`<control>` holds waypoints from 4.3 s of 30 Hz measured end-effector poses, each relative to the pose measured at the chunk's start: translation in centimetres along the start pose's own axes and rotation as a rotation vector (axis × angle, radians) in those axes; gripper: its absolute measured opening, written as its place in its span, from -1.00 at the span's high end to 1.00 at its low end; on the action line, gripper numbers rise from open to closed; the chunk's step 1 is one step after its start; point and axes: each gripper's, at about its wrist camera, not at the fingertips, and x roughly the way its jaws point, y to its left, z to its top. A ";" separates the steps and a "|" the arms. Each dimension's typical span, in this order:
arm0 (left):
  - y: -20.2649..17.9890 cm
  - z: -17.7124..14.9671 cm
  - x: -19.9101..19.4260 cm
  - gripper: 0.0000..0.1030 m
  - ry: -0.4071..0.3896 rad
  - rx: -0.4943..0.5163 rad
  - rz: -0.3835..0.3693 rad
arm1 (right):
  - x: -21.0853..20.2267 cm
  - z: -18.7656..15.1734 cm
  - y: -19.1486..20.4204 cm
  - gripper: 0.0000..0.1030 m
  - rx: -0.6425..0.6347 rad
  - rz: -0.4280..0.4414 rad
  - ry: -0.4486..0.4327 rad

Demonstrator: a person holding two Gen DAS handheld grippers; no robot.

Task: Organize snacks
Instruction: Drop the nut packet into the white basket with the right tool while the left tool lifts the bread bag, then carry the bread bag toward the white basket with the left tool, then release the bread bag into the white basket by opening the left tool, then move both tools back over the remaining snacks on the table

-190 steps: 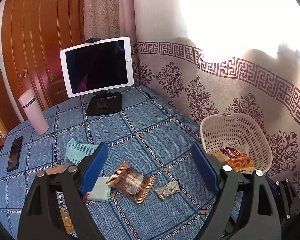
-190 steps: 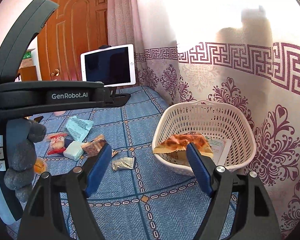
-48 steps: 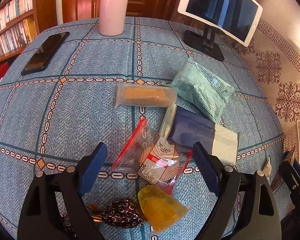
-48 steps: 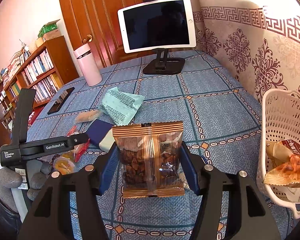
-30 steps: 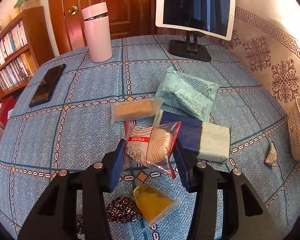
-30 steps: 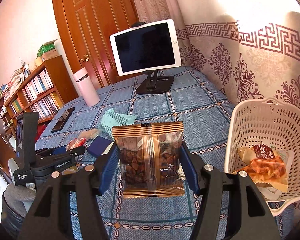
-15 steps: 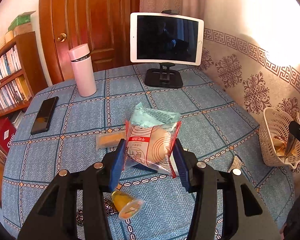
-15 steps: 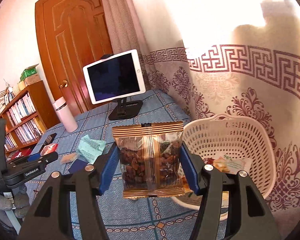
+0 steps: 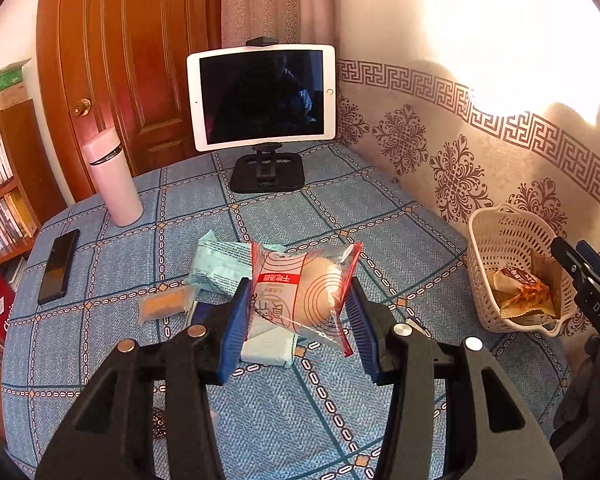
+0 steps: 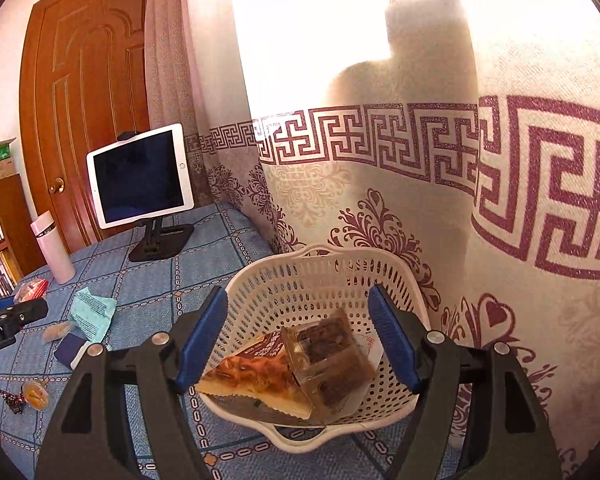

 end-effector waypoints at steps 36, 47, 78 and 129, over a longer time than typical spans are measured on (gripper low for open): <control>-17.8 2.9 3.6 -0.04 0.003 0.267 -0.340 | -2.3 -3.9 -2.0 -0.41 0.015 0.016 0.011; -16.2 3.4 3.4 -0.63 -0.038 0.212 -0.293 | -1.9 -3.8 -1.5 -0.41 0.012 0.036 0.024; 2.2 0.4 -1.8 -0.85 -0.058 -0.092 0.087 | -0.3 -4.4 9.2 -0.59 -0.128 0.324 0.140; 21.4 -12.1 -3.5 -0.91 0.103 -0.416 0.386 | 8.3 -7.3 23.4 -0.63 -0.302 0.480 0.431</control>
